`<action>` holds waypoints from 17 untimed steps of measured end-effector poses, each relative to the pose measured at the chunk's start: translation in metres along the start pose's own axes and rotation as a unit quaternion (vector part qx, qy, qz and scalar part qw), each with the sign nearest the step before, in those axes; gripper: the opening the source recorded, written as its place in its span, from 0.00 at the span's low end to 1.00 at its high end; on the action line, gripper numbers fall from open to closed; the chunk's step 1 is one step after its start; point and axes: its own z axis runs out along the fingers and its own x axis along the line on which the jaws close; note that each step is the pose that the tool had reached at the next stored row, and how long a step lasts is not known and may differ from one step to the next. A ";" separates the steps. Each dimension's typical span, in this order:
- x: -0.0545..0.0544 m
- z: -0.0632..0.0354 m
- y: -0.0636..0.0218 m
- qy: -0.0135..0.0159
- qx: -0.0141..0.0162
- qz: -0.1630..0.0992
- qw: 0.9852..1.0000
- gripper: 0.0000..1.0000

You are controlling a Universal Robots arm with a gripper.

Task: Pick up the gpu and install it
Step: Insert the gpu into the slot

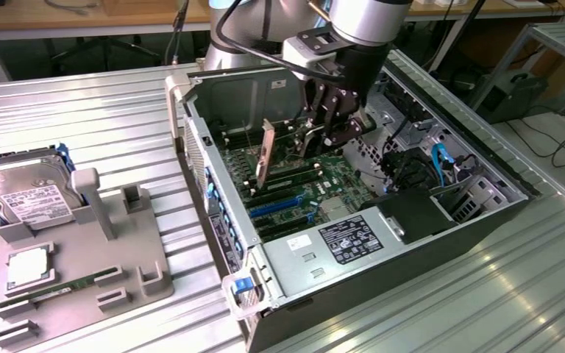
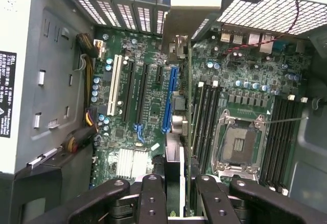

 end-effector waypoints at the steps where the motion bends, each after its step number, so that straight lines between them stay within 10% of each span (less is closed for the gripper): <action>1: 0.000 0.0019 0.0000 0.000 0.000 0.000 1.000 0.27; 17: 0.000 0.0172 -0.0002 0.000 0.001 0.021 1.000 0.27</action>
